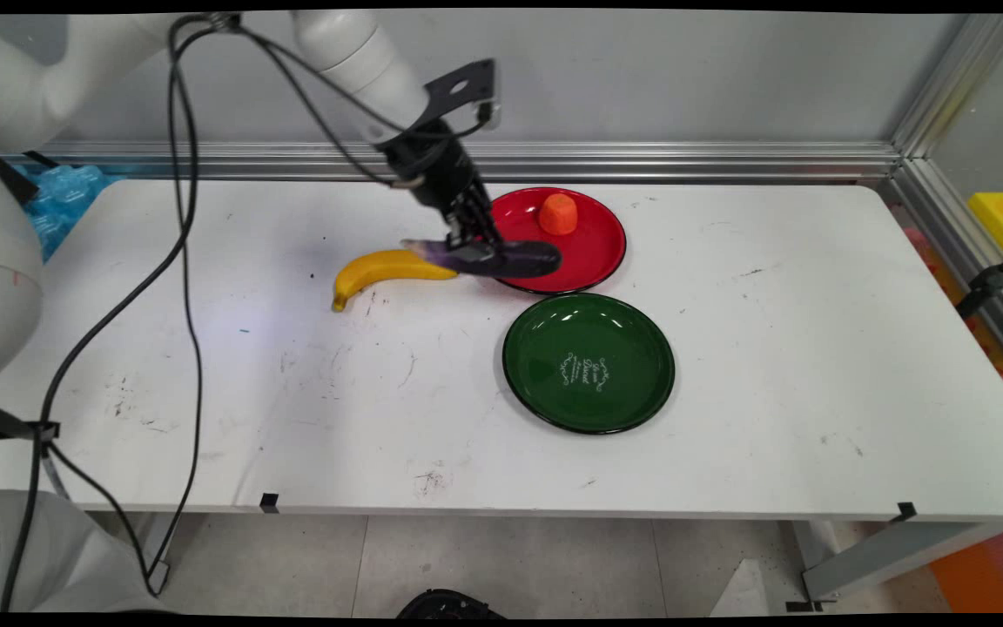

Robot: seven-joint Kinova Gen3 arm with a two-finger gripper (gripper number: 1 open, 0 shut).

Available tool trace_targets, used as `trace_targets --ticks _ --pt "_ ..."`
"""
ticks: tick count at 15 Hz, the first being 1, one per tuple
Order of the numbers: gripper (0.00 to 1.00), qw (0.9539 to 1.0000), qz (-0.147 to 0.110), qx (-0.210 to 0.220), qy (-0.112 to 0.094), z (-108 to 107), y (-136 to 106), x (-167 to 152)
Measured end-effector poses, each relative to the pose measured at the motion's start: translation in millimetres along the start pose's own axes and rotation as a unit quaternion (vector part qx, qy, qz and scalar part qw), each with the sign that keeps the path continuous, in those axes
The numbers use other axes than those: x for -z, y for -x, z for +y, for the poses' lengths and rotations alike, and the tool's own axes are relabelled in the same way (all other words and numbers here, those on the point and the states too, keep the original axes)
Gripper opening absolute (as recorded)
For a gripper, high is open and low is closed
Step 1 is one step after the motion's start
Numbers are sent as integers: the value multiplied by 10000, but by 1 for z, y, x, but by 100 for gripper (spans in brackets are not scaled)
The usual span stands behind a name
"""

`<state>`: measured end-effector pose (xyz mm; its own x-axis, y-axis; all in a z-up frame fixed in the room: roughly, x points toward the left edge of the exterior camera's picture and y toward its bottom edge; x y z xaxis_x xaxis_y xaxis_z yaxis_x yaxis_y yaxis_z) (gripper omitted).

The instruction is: Place the picked object on the table

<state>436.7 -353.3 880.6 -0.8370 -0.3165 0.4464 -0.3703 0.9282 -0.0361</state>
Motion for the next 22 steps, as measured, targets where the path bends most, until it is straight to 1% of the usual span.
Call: trace_targets --ticks 2,5,8,12,17,22 --pt "0 10000 -74 -26 -17 13 18 1" --pt "0 9998 -153 -63 -91 22 39 -1" --pt "0 9996 -211 -66 -159 24 55 -4" --pt "0 9994 -281 -34 -198 23 74 -13" --pt "0 9993 -301 34 -208 20 88 -28" --pt "0 9994 -244 102 -227 17 96 -41"
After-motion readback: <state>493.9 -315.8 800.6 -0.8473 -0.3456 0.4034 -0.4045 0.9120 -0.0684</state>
